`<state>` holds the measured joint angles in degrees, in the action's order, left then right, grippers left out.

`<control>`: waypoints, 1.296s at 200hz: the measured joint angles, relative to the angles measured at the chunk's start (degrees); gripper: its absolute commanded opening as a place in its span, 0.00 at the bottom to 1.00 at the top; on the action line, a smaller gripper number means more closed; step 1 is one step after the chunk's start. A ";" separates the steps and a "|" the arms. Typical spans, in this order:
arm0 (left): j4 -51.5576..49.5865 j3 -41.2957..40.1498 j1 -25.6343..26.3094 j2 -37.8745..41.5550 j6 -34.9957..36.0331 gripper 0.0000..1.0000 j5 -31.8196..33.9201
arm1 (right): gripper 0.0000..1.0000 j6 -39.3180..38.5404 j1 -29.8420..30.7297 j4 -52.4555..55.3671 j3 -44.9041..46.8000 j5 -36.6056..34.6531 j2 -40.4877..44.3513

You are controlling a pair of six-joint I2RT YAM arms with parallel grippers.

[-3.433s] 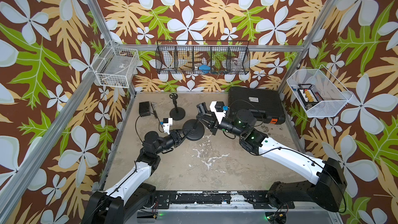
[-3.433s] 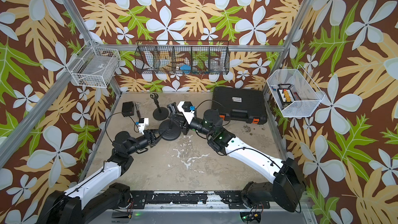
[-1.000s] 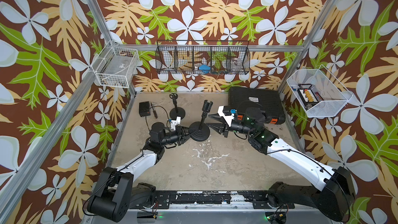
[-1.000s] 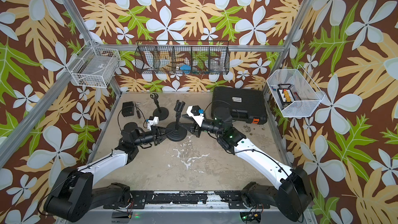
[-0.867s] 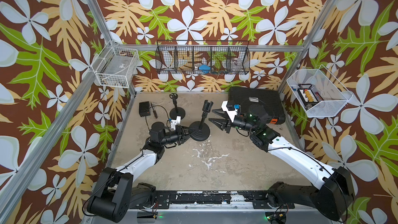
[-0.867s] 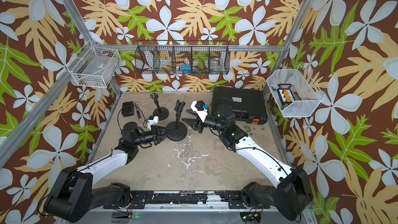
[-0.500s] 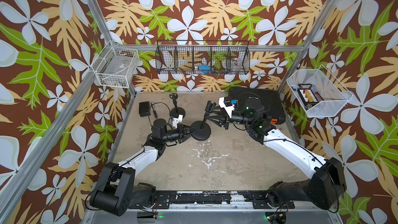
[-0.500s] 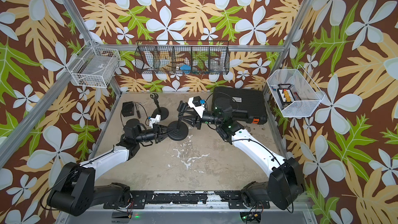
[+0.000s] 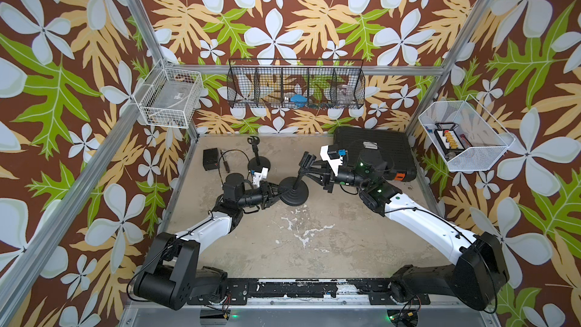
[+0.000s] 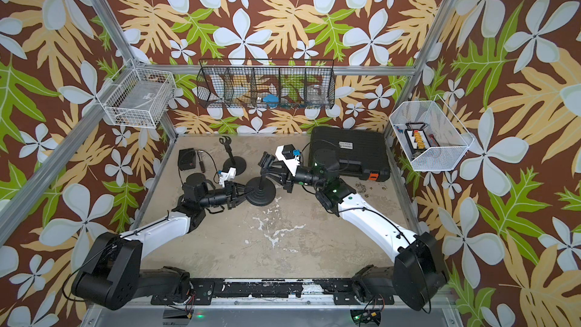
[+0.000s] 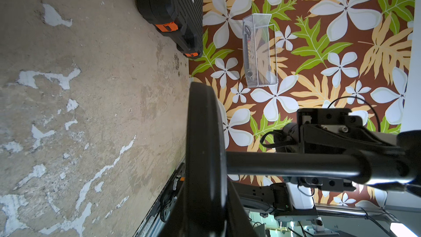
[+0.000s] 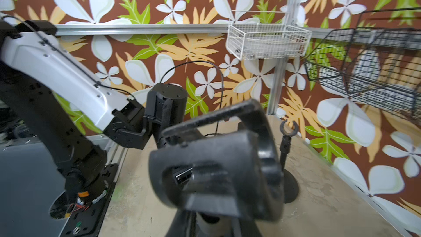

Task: Assemble a microphone stand
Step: Screw the microphone stand pole into the microphone stand base.

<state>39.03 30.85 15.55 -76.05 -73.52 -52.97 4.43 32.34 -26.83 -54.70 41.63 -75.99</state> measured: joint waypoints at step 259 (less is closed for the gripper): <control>-1.14 4.17 -0.09 -5.05 -1.07 0.00 0.57 | 0.61 -4.76 -3.91 3.26 0.50 -2.56 1.53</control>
<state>37.89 35.03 15.46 -81.10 -74.59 -52.40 -0.34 28.42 -23.57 -54.19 39.07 -74.46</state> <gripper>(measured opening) 0.216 0.620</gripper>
